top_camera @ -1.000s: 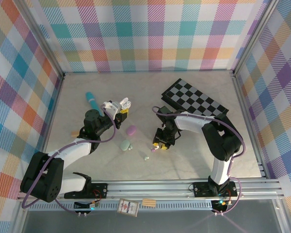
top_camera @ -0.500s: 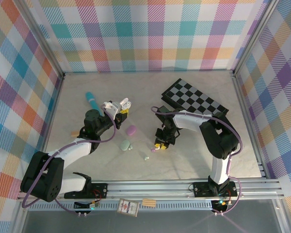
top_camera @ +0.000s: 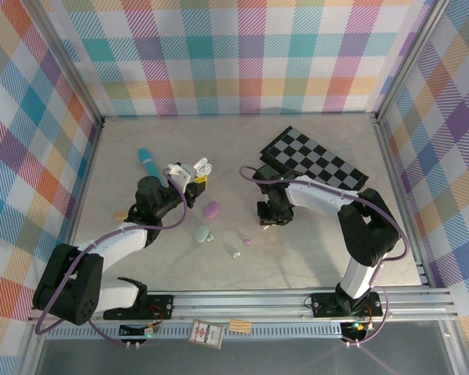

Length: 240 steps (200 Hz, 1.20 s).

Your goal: Insert the wireless bluetooth earbuds into the charging case

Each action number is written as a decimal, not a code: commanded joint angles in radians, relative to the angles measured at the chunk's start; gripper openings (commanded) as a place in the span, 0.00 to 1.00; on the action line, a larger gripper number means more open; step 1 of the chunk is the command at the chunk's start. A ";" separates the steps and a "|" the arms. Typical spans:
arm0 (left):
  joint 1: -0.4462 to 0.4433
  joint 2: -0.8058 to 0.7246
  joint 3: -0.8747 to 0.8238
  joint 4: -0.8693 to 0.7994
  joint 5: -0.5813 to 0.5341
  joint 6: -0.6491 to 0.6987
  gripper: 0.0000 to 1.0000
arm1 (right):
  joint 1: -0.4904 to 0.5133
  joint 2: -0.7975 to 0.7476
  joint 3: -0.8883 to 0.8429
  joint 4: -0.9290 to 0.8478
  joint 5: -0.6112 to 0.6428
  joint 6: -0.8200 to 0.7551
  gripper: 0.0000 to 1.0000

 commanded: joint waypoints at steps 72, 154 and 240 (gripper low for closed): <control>0.011 -0.007 0.016 0.010 0.017 0.010 0.01 | -0.016 0.078 0.033 -0.115 0.121 -0.248 0.26; 0.012 -0.001 0.021 0.016 0.024 0.007 0.01 | -0.089 -0.047 -0.013 -0.084 -0.046 0.198 0.55; 0.011 0.002 0.005 0.027 0.021 0.011 0.01 | -0.174 0.025 -0.057 -0.043 -0.249 0.325 0.41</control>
